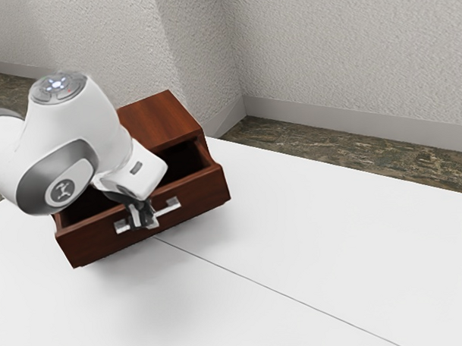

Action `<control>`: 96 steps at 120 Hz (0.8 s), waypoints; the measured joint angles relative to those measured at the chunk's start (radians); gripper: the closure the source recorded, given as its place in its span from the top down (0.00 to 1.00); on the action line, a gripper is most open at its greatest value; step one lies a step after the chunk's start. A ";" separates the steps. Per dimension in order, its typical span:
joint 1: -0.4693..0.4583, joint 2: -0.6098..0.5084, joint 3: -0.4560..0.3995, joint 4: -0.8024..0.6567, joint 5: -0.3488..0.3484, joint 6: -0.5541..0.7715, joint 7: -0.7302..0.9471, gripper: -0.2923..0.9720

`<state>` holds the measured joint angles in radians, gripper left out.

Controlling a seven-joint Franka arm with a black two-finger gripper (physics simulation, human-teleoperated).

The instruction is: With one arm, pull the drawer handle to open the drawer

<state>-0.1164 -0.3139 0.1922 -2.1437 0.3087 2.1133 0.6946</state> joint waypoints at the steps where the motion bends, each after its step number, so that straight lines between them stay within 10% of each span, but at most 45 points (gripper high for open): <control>1: 0.000 -0.002 0.000 -0.001 0.000 0.000 0.000 0.15; 96: -0.022 -0.084 -0.053 -0.088 -0.078 0.000 -0.012 0.19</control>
<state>-0.1388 -0.3977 0.1396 -2.2313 0.2308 2.1136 0.6830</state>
